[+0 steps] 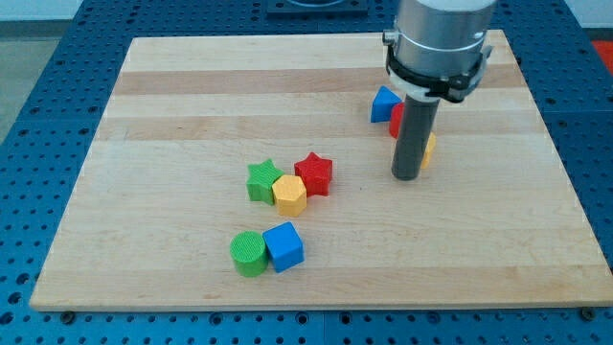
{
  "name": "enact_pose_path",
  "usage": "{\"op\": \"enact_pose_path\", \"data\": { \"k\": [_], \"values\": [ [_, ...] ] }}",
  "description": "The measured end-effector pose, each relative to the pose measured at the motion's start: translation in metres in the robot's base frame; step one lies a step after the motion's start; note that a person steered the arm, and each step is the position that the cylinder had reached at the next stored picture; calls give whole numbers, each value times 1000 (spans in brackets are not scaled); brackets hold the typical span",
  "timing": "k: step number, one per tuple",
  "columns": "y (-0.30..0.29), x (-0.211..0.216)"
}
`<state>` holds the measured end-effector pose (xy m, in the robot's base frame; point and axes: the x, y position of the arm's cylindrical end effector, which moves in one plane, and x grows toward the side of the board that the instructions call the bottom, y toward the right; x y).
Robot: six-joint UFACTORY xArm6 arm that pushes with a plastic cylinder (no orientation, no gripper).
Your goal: Place the heart below the red circle
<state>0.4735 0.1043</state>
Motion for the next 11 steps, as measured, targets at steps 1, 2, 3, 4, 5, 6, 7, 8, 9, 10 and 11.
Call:
{"op": "enact_pose_path", "data": {
  "k": [1,2,3,4,5,6,7,8,9,10,11],
  "values": [
    [13,17],
    [34,12],
    [31,5],
    [21,-4],
    [10,-15],
    [2,-17],
    [-3,-17],
    [-3,-17],
    [16,-6],
    [27,-8],
    [27,-19]
  ]
}}
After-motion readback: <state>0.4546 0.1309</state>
